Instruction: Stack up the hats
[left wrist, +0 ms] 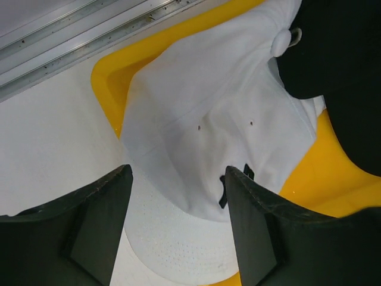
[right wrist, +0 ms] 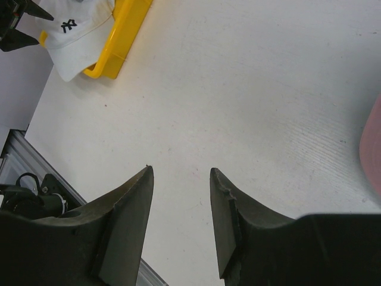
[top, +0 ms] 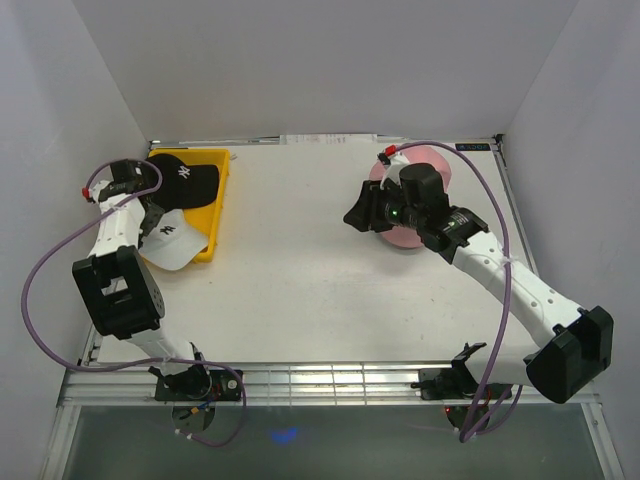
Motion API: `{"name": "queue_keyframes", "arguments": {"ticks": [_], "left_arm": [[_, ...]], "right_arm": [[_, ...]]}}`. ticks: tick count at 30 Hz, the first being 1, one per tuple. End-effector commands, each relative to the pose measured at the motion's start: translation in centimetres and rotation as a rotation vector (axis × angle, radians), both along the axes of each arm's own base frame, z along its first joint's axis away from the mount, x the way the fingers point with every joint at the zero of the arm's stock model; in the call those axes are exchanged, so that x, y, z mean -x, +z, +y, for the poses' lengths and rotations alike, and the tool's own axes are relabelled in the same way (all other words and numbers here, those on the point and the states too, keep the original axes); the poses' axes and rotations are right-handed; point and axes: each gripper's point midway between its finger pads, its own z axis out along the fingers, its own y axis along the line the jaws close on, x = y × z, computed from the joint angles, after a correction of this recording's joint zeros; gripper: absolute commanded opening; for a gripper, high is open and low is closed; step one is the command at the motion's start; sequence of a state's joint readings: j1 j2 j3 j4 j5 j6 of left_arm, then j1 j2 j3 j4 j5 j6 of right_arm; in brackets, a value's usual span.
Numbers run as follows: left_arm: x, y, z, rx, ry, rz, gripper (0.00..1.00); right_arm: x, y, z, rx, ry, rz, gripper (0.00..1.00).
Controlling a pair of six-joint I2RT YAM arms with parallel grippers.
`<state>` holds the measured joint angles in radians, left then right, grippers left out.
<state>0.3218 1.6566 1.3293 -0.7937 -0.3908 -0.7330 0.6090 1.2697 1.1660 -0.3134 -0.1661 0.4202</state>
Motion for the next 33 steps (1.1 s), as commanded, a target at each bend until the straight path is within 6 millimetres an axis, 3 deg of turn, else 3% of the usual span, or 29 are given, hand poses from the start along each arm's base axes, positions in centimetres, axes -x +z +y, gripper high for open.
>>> {"name": "queue_keyframes", "arguments": {"ticks": [1,4,8,11,12,16,19,27,33], "left_arm": [[-0.4,0.8,1.6,-0.049,0.027,-0.022,0.74],[-0.4,-0.2,2.2,-0.051,0.032,0.006,0.73],[-1.0,-0.6,2.4,-0.04,0.03,-0.008,0.63],[-1.5,-0.7,2.3,-0.029,0.016,-0.023,0.48],[-1.7,-0.5,2.2,-0.027,0.012,-0.03,0.32],[-1.8,-0.1,2.0,-0.016,0.002,-0.041,0.0],[-1.8,0.7,1.7,-0.012,-0.01,-0.059,0.0],[-0.7,7.5,1.0,-0.049,-0.028,-0.194,0.0],[0.7,11.0,-0.3,-0.045,-0.046,-0.279,0.0]], "right_arm": [[-0.4,-0.2,0.3,0.008,0.013,-0.034,0.49],[-0.4,-0.7,0.4,0.017,0.021,-0.023,0.48],[-0.4,-0.9,0.3,0.027,0.024,-0.023,0.48],[-0.5,-1.1,0.3,0.037,0.023,-0.022,0.48],[-0.5,-1.2,0.2,0.04,0.024,-0.021,0.48],[-0.5,-1.0,0.3,0.04,0.024,-0.021,0.47],[-0.5,-0.8,0.3,0.04,0.025,-0.024,0.46],[-0.7,-0.1,0.7,0.039,0.036,-0.018,0.45],[-0.7,-0.5,1.5,0.029,0.07,0.014,0.44]]}}
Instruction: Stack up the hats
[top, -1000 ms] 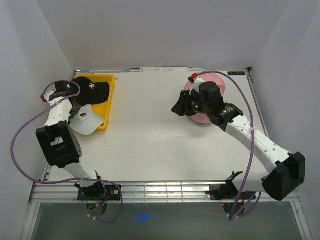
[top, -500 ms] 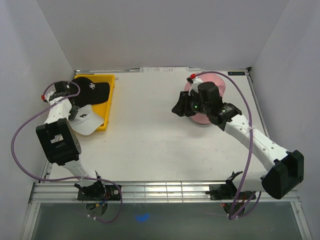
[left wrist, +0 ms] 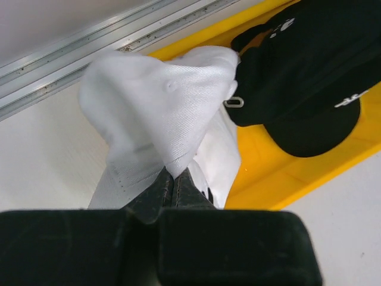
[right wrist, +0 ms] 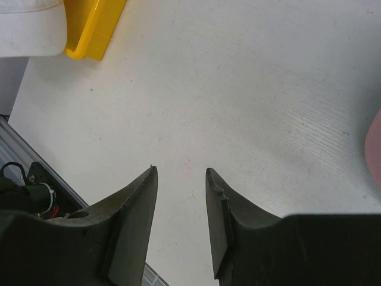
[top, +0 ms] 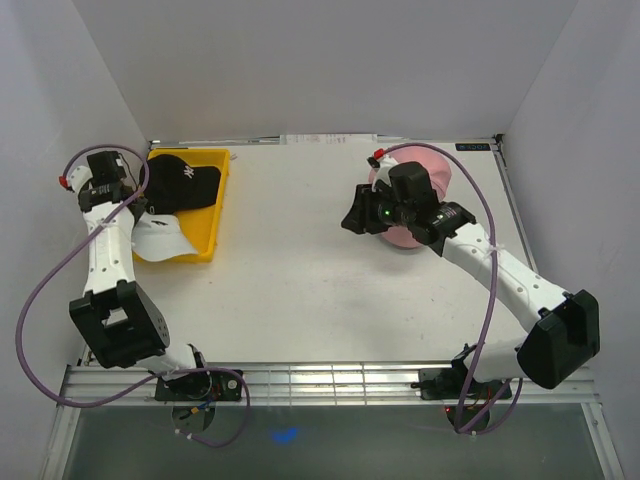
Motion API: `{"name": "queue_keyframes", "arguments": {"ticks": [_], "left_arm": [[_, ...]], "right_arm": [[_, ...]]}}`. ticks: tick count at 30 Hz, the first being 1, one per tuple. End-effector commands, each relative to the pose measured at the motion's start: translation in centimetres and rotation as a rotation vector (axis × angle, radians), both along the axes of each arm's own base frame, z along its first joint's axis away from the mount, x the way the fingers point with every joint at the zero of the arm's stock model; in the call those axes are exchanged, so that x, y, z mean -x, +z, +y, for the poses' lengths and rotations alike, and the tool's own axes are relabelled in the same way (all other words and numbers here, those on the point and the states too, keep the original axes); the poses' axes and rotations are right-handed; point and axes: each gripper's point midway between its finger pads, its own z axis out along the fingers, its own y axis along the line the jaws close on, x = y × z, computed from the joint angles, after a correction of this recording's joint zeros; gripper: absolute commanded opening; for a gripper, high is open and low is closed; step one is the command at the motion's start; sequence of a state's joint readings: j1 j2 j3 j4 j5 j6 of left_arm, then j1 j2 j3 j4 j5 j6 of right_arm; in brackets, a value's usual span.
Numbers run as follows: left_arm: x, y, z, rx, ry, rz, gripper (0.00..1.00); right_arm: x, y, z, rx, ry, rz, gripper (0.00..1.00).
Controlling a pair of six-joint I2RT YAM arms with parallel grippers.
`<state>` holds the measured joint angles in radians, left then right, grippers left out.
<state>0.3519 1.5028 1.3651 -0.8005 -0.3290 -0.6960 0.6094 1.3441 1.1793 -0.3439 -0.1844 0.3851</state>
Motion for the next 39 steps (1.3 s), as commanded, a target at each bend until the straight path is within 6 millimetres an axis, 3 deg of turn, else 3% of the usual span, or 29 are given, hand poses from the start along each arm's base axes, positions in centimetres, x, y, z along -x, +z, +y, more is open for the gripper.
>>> {"name": "queue_keyframes", "arguments": {"ticks": [1,11,14,21,22,30,35,39], "left_arm": [[0.7,4.8,-0.7,-0.014,-0.021,-0.121,0.0],[1.5,10.2,-4.9,0.072,-0.155,-0.317,0.0],[1.5,12.3,-7.0,0.121,-0.231,-0.395,0.0],[1.7,17.6,-13.2,0.261,-0.478,-0.576,0.0],[1.8,18.4,-14.7,0.298,-0.541,-0.601,0.0],[3.0,23.4,-20.8,0.424,-0.791,-0.779,0.0],[3.8,24.9,-24.1,0.467,-0.921,-0.829,0.0],[4.0,24.6,-25.8,0.507,-0.964,-0.833,0.0]], "right_arm": [[-0.3,2.4,1.2,-0.039,0.047,-0.036,0.44],[-0.3,4.2,2.3,-0.082,0.082,-0.027,0.44],[-0.4,5.2,2.7,-0.107,0.092,-0.029,0.44],[0.0,8.4,4.8,-0.215,0.163,-0.004,0.44],[0.0,8.4,5.1,-0.225,0.17,0.008,0.44],[1.2,10.0,7.0,-0.386,0.22,0.11,0.48],[0.9,11.4,7.3,-0.436,0.202,0.104,0.53],[0.4,12.2,7.0,-0.434,0.168,0.086,0.55]]}}
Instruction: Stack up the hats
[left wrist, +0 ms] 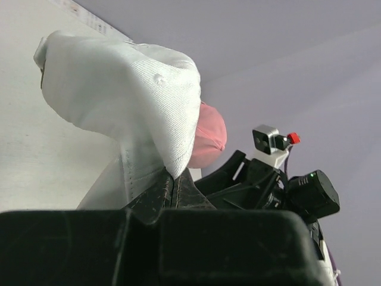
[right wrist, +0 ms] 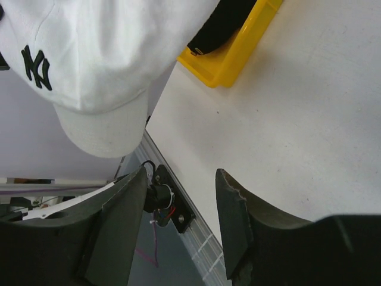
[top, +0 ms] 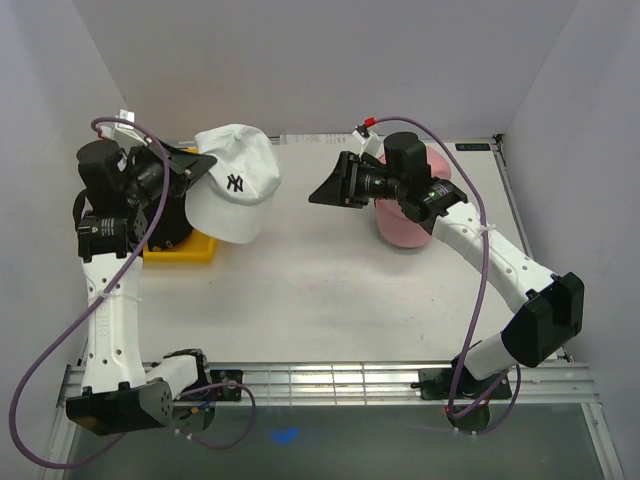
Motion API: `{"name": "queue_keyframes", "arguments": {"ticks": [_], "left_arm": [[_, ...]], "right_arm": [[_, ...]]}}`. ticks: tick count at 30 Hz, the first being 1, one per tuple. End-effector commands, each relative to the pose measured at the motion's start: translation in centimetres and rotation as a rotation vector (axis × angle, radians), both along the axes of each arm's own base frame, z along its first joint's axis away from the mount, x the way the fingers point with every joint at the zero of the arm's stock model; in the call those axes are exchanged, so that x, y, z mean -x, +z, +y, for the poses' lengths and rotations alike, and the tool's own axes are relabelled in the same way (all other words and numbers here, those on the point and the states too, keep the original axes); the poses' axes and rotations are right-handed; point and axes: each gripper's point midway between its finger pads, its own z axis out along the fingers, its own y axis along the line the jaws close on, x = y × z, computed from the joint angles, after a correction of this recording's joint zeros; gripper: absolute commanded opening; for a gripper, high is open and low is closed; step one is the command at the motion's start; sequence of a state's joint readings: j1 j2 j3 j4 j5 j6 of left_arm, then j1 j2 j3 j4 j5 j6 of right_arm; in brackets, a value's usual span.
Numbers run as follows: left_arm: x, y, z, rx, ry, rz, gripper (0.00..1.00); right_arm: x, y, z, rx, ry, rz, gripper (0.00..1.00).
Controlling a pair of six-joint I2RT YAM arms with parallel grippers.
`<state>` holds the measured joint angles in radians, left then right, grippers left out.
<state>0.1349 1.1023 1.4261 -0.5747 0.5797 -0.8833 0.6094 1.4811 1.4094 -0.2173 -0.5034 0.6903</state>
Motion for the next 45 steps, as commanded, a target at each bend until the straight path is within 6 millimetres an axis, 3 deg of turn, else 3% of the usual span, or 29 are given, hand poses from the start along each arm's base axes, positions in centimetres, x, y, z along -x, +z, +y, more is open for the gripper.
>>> {"name": "queue_keyframes", "arguments": {"ticks": [1,8,14,15,19,30,37,45], "left_arm": [[1.4,1.9,-1.9,0.04,-0.077,-0.081,0.0],[1.7,0.7,-3.3,0.061,-0.139,-0.077,0.0],[2.1,-1.7,-6.3,0.068,-0.203,-0.036,0.0],[2.4,-1.9,-7.1,0.068,-0.225,-0.035,0.0],[2.6,-3.4,-8.6,0.069,-0.239,-0.011,0.0],[3.3,-6.2,-12.2,0.069,-0.286,0.023,0.0],[3.3,-7.1,-13.5,0.066,-0.298,0.032,0.0],[3.6,-7.7,-14.3,0.067,-0.316,0.038,0.0]], "right_arm": [[-0.1,3.3,0.2,-0.063,-0.012,-0.055,0.56],[-0.6,6.1,-1.1,-0.085,-0.102,-0.145,0.58],[-1.4,8.6,-1.4,-0.023,-0.157,-0.252,0.59],[-1.4,9.8,-1.2,-0.028,-0.154,-0.278,0.59],[-1.4,9.2,-0.3,0.046,-0.154,-0.273,0.58],[-2.3,4.9,0.2,0.268,-0.227,-0.196,0.56],[-2.5,2.0,-0.4,0.34,-0.273,-0.141,0.54],[-2.8,1.1,-0.6,0.33,-0.308,-0.127,0.54]]}}
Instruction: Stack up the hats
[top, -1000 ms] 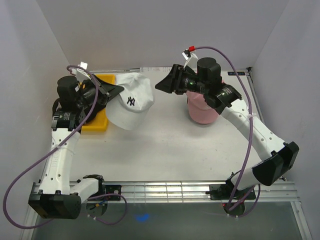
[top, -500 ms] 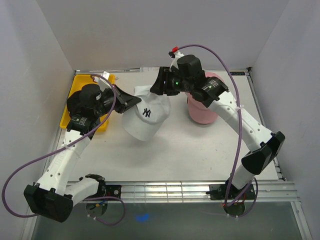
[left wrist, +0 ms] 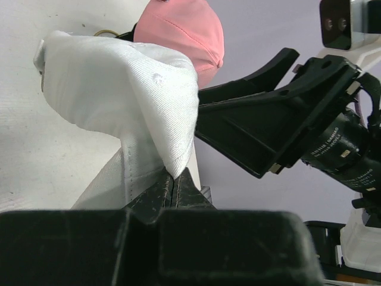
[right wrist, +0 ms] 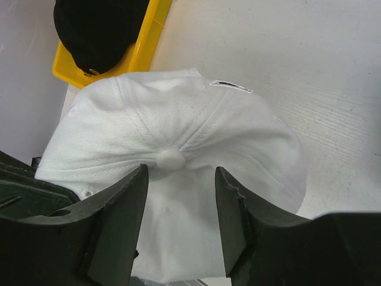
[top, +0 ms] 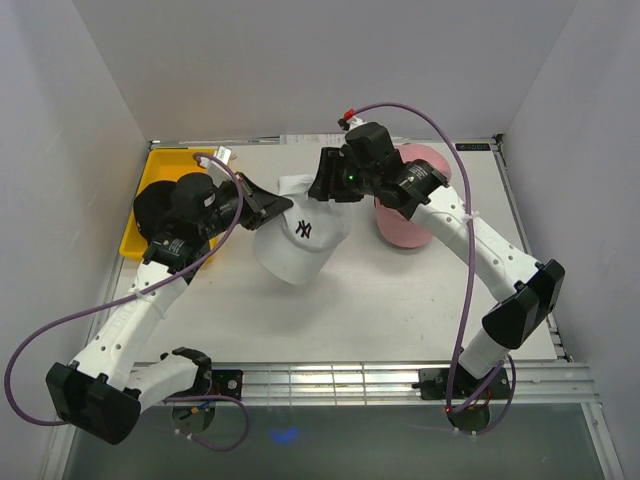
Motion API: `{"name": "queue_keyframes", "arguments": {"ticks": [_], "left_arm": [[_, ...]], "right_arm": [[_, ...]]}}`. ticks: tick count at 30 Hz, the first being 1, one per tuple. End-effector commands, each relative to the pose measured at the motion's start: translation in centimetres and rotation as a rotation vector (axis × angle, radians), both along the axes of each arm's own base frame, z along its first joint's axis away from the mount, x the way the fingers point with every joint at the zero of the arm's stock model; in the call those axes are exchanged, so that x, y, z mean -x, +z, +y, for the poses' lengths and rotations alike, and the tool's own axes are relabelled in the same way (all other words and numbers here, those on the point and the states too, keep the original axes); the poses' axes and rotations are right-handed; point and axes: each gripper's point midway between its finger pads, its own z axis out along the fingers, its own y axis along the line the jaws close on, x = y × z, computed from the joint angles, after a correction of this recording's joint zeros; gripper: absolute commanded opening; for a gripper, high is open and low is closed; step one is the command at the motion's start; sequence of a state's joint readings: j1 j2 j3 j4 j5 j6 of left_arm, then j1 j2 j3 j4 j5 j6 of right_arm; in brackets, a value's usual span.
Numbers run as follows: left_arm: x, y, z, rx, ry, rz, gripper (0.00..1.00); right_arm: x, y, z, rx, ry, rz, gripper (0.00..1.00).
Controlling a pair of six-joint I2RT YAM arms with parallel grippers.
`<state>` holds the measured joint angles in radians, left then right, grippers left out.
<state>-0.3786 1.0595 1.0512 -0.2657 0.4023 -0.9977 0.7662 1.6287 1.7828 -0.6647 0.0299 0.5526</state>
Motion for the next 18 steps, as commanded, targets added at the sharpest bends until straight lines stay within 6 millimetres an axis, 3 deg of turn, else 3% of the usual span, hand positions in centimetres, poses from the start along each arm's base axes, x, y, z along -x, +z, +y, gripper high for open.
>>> {"name": "queue_keyframes", "arguments": {"ticks": [1,14,18], "left_arm": [[0.1,1.1,-0.2,0.024,0.003,-0.044,0.0],[0.6,0.1,-0.2,0.019,-0.009,-0.026,0.0],[0.7,0.2,-0.4,0.023,-0.015,-0.028,0.0]], "right_arm": [[-0.1,1.3,-0.3,-0.046,-0.034,-0.04,0.54],[0.1,3.9,-1.2,-0.188,-0.098,-0.129,0.53],[0.0,3.6,-1.0,-0.195,-0.099,-0.127,0.53]]}}
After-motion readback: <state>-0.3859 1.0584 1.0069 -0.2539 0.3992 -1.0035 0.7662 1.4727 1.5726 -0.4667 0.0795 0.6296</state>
